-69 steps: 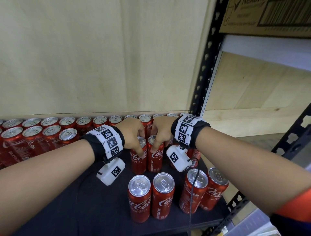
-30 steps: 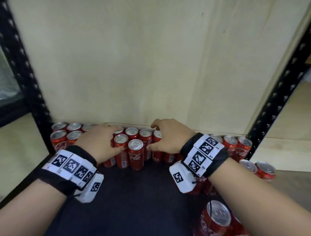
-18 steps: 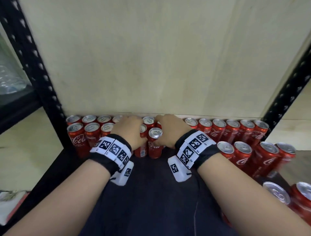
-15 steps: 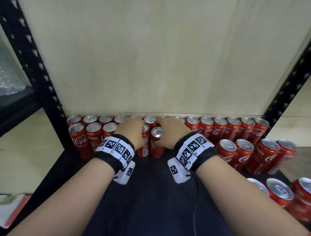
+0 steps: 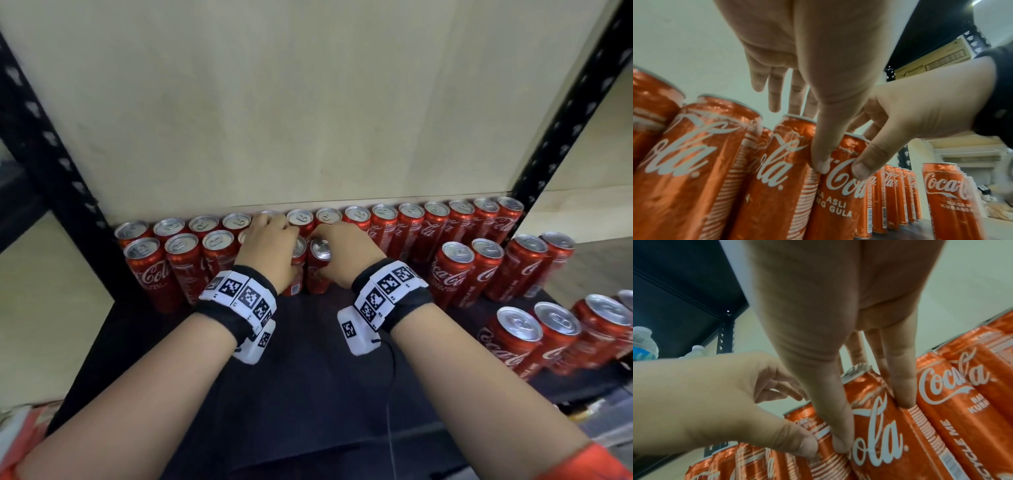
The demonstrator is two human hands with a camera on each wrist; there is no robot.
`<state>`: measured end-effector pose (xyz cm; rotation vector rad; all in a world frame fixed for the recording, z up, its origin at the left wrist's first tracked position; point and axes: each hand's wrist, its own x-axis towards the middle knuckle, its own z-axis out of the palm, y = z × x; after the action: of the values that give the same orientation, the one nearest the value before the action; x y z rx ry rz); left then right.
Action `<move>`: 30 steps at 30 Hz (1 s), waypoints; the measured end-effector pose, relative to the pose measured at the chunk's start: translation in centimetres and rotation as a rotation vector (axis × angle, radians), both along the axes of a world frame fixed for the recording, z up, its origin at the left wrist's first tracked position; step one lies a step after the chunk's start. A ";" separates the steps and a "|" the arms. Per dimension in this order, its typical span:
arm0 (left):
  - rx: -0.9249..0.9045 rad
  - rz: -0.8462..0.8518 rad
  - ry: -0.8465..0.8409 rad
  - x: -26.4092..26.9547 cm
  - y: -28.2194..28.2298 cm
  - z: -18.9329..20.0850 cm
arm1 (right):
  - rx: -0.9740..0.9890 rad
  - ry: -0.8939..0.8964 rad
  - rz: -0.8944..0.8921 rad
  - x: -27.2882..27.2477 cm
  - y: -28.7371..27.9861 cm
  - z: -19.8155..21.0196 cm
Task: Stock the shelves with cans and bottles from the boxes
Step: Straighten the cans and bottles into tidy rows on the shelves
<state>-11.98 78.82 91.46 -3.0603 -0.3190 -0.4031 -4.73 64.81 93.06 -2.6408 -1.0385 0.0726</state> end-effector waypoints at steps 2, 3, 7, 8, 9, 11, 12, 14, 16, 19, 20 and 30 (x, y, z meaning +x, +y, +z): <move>0.002 -0.034 0.001 -0.3 -0.3 0.1 | -0.015 0.021 0.000 -0.1 -0.5 0.1; -0.002 -0.058 0.007 -0.4 -0.5 0.1 | -0.023 0.021 -0.001 -0.2 -0.7 0.2; -0.076 -0.116 0.076 -1.2 -1.8 0.3 | -0.051 0.005 0.004 -0.5 -2.2 0.9; -0.094 -0.125 0.082 -1.4 -2.0 0.3 | -0.060 -0.002 0.010 -0.6 -2.7 1.2; -0.120 -0.133 0.080 -1.6 -2.3 0.4 | -0.073 -0.006 0.016 -0.9 -3.3 1.5; -0.210 -0.143 0.061 -2.1 -2.6 0.7 | -0.091 -0.021 0.036 -1.5 -4.5 2.1; -0.261 -0.145 0.049 -2.4 -2.8 0.9 | -0.097 -0.029 0.042 -1.8 -5.1 2.4; -0.363 -0.146 0.029 -2.9 -3.2 1.5 | -0.099 -0.038 0.041 -2.3 -6.3 3.0; -0.436 -0.169 0.026 -3.4 -3.9 2.1 | -0.092 -0.043 0.031 -2.6 -7.4 3.5; -0.462 -0.234 0.064 -3.9 -5.0 3.0 | -0.100 -0.045 0.014 -3.1 -9.1 4.1; -0.462 -0.251 0.084 -4.0 -5.3 3.3 | -0.106 -0.044 0.009 -3.3 -9.7 4.3; -0.428 -0.392 0.225 -4.5 -8.9 4.5 | -0.247 -0.017 0.058 -4.7 -14.8 5.4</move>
<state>-16.49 69.95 96.01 -3.5421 0.2440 0.0120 -9.47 49.97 98.50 -2.8335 -1.1808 0.2035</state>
